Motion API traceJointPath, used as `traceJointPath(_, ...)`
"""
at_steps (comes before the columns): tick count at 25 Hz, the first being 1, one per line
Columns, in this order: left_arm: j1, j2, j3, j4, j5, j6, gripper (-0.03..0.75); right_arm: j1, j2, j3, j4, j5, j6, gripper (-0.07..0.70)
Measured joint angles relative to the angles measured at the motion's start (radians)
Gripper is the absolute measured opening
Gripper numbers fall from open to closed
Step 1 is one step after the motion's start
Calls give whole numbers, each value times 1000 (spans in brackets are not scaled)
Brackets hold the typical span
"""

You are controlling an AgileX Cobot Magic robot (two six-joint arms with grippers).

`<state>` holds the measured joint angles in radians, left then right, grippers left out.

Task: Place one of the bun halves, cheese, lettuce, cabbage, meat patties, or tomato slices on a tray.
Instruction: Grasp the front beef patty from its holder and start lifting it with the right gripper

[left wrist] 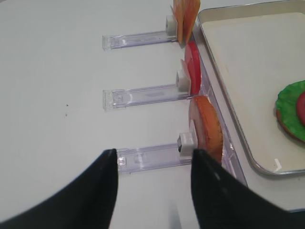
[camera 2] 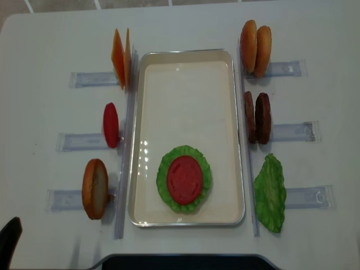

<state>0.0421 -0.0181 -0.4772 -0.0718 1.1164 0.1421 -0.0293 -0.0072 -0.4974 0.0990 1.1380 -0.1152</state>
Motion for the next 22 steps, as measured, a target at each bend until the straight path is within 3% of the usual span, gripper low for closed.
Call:
traceJointPath(11, 0, 0, 0, 0, 0, 0, 306, 0, 0, 0, 0, 0, 0, 478)
traceJointPath(22, 0, 0, 0, 0, 0, 0, 175, 0, 0, 0, 0, 0, 0, 478)
